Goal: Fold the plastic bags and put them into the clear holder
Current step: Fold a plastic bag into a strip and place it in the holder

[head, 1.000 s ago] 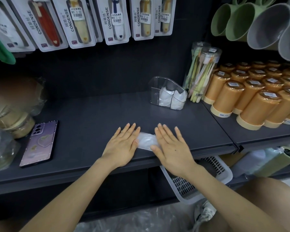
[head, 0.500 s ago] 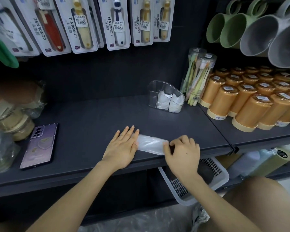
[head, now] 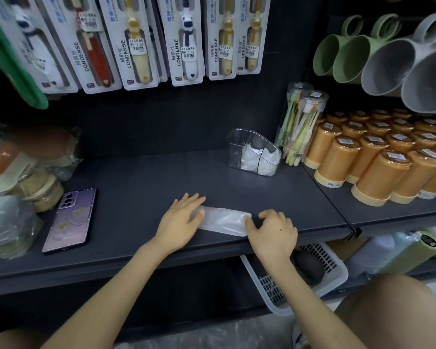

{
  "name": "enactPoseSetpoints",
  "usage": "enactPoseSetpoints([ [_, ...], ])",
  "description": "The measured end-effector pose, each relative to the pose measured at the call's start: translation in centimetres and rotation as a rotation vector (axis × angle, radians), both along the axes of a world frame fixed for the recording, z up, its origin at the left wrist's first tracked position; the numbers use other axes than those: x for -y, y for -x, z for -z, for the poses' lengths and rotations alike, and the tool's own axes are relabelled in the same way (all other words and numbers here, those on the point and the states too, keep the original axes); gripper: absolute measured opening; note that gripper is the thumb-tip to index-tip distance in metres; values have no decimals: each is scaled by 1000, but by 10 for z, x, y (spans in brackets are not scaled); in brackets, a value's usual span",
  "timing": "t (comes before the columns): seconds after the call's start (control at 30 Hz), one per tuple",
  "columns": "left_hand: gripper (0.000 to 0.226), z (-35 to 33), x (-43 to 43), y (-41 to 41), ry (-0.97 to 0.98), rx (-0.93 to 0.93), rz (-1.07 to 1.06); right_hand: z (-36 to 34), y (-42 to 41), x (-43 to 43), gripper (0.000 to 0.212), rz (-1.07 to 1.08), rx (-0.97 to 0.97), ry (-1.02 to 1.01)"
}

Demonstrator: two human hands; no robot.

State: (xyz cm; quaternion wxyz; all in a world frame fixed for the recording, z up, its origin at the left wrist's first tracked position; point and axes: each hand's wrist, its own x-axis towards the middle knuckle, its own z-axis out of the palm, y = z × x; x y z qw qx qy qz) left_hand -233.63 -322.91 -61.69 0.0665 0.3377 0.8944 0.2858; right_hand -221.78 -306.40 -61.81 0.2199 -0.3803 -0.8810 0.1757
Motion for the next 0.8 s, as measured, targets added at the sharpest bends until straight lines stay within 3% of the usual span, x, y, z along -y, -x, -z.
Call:
enactPoseSetpoints([
  [0.13, 68, 6, 2, -2, 115, -234, 121, 5, 0, 4, 40, -14, 95, -80],
  [0.33, 85, 16, 4, -6, 236, -172, 176, -5, 5, 7, 26, -37, 186, 12],
  [0.5, 50, 11, 4, -8, 183, -89, 129, -10, 6, 10, 10, -82, 8, 182],
  [0.63, 50, -6, 8, -10, -56, 111, 16, -22, 1, 2, 11, -197, -226, 415],
  [0.8, 51, -55, -2, -11, -130, 133, 54, -57, 1, -17, 23, -480, -250, 531],
])
